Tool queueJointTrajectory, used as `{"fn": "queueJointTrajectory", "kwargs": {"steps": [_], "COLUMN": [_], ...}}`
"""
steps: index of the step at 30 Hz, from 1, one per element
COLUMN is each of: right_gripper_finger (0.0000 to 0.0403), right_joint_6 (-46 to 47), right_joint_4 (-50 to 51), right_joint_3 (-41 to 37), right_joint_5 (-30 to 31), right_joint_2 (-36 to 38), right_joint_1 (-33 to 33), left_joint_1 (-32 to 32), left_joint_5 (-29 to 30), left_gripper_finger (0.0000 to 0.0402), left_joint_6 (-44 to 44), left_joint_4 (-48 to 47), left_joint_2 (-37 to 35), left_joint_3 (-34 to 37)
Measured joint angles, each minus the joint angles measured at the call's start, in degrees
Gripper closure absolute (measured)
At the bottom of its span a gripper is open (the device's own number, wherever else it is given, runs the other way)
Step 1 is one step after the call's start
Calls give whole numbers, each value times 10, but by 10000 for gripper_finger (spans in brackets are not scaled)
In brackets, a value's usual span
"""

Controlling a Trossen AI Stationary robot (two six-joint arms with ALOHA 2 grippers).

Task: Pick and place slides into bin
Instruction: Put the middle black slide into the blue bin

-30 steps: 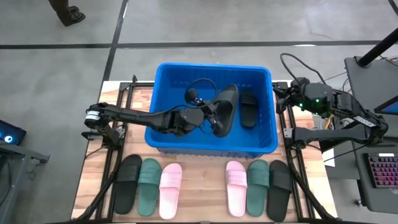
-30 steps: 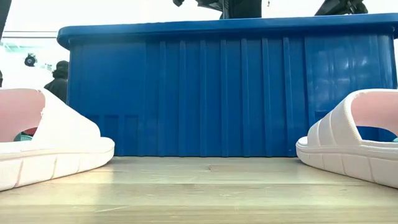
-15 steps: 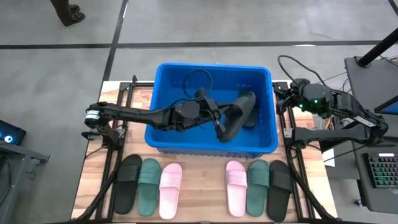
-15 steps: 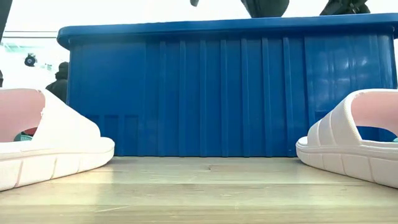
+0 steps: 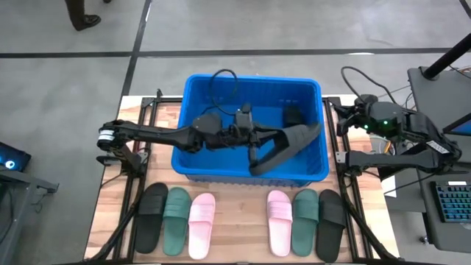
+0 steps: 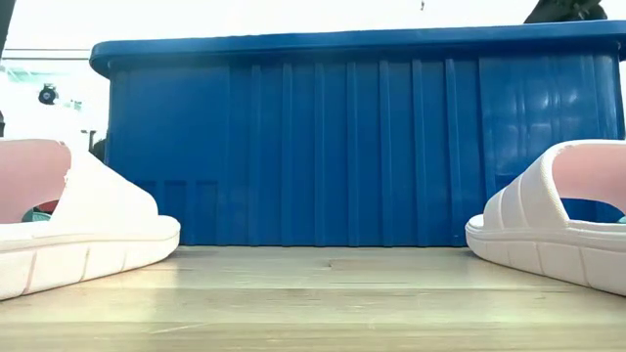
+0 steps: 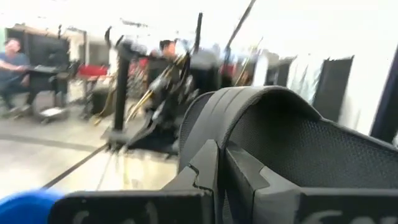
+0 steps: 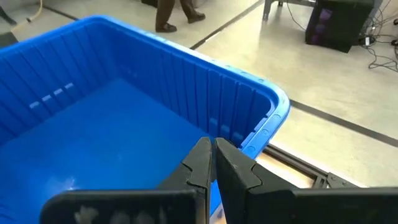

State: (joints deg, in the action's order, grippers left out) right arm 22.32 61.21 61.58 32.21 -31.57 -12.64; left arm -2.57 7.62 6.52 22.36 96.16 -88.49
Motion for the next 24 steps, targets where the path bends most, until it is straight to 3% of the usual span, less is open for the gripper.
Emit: {"fn": "queueJointTrajectory", "kwargs": {"steps": [6, 24], "right_gripper_finger": [390, 390], "right_joint_6": [2, 8], "right_joint_4": [0, 1], "right_joint_3": [0, -1], "right_joint_5": [0, -11], "right_joint_2": [19, 19], "right_joint_1": [0, 0], "left_joint_1": [2, 6], "left_joint_5": [-40, -43], "left_gripper_finger": [401, 401], "left_joint_6": [11, 17], "left_joint_4": [65, 60], "left_joint_2": [0, 0], "left_joint_3": [0, 0]}}
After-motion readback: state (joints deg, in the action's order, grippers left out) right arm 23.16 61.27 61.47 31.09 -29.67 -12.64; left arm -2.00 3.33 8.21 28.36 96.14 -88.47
